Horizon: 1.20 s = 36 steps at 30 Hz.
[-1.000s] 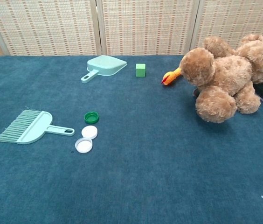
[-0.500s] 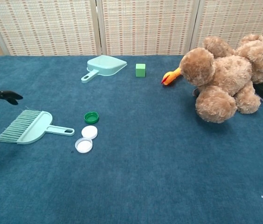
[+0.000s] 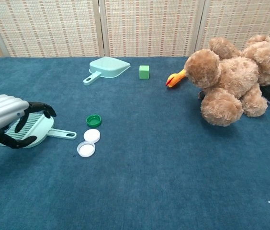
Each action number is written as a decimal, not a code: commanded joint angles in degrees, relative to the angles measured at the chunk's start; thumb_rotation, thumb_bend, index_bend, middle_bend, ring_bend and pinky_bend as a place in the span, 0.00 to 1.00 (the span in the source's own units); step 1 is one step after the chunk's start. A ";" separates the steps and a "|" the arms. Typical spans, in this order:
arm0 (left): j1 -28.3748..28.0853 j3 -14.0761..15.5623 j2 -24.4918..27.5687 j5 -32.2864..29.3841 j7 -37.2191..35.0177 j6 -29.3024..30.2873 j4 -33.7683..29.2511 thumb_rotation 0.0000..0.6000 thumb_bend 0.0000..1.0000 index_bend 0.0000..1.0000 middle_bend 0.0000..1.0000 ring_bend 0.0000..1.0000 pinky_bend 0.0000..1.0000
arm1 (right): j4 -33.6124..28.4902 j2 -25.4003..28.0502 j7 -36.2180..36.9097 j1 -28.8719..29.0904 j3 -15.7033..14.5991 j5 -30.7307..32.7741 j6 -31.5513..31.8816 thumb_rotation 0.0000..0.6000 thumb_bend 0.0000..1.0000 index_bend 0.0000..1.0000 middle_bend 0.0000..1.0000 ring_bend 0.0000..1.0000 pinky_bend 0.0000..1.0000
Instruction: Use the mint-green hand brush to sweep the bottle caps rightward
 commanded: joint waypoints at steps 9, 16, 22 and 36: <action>-3.37 0.36 -5.60 -0.32 2.76 -1.79 6.85 1.00 0.39 0.26 0.25 0.64 0.80 | -0.26 0.48 0.35 -0.07 0.30 0.79 -0.21 1.00 0.24 0.00 0.00 0.00 0.00; -4.88 0.49 -7.77 -0.57 4.33 -2.42 10.01 1.00 0.39 0.29 0.29 0.64 0.81 | -0.32 0.71 0.60 -0.07 0.38 0.95 -0.27 1.00 0.24 0.00 0.00 0.00 0.00; -5.29 0.67 -8.74 -0.87 5.86 -2.38 11.78 1.00 0.39 0.32 0.35 0.65 0.82 | -0.47 0.86 0.72 -0.15 0.45 1.03 -0.12 1.00 0.24 0.00 0.00 0.00 0.00; -6.26 1.19 -10.33 -2.08 6.41 -3.06 15.08 1.00 0.39 0.41 0.46 0.66 0.83 | -0.70 1.04 0.77 -0.22 0.39 0.99 -0.14 1.00 0.24 0.00 0.00 0.00 0.00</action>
